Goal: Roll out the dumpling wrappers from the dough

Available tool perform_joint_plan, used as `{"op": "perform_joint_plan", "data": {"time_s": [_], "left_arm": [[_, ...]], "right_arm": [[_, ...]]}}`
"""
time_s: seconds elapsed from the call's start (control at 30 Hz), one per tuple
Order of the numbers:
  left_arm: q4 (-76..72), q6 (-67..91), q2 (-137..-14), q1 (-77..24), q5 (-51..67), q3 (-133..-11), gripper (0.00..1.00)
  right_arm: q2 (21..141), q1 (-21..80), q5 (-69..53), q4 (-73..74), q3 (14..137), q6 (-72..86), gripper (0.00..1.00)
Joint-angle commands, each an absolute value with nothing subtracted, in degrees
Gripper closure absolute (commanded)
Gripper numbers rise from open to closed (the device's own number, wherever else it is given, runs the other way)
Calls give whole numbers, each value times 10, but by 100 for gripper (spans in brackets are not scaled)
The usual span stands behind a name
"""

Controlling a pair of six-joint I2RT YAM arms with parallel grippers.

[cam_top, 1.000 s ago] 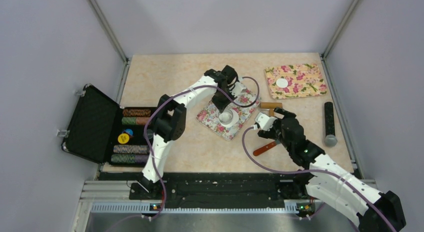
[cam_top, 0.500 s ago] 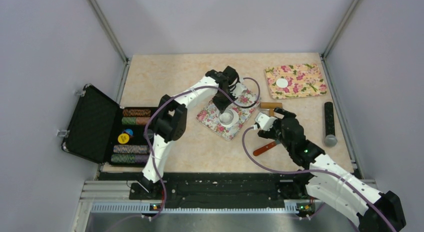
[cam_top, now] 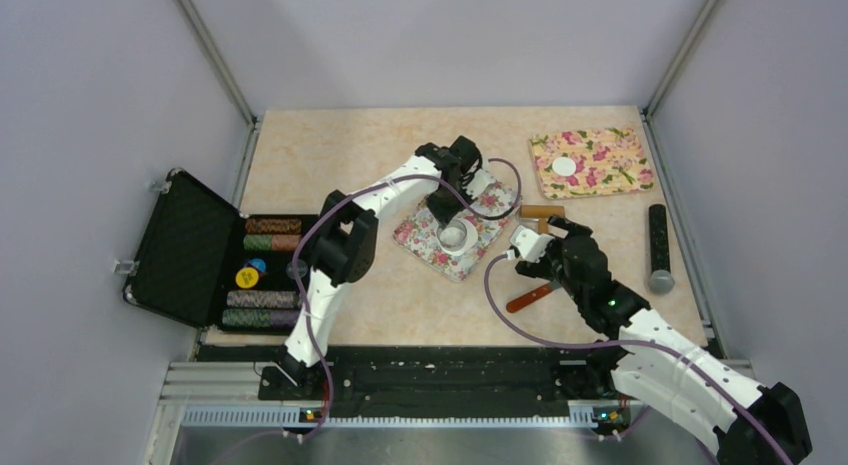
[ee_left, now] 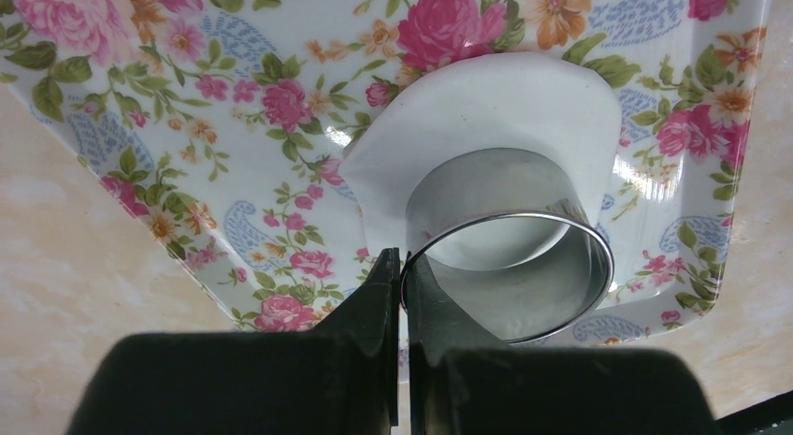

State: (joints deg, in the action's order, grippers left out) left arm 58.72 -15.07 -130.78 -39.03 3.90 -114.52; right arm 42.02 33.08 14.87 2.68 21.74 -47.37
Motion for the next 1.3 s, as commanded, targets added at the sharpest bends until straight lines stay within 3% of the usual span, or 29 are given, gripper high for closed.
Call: {"op": "perform_joint_plan", "data": {"time_s": [0.0,0.33,0.5,0.63,0.93,0.97,1.0,1.1,1.27], "left_arm": [[579,-155,-1317,-402,14,-1131,100],[569,-147,-1306,-402,6,-1132,100],[558,-139,-1291,-402,13,-1133,73],[549,-131,-1274,-402,29,-1132,59],[511,-99,-1194,-391,71,-1118,40],[507,-97,-1181,-388,75,-1112,34],[502,-95,-1168,-383,80,-1105,21],[487,-92,-1131,-361,97,-1077,6],[471,-111,-1091,-291,137,-1022,1]], "right_arm": [[409,325,139,14,215,-471,11],[411,325,134,18,215,-471,11],[413,326,132,18,215,-470,11],[415,325,132,18,215,-470,11],[424,325,128,17,237,-441,11],[426,325,122,22,246,-431,11],[431,325,109,29,260,-419,11],[456,325,62,67,310,-403,11],[534,325,-54,191,432,-488,7]]}}
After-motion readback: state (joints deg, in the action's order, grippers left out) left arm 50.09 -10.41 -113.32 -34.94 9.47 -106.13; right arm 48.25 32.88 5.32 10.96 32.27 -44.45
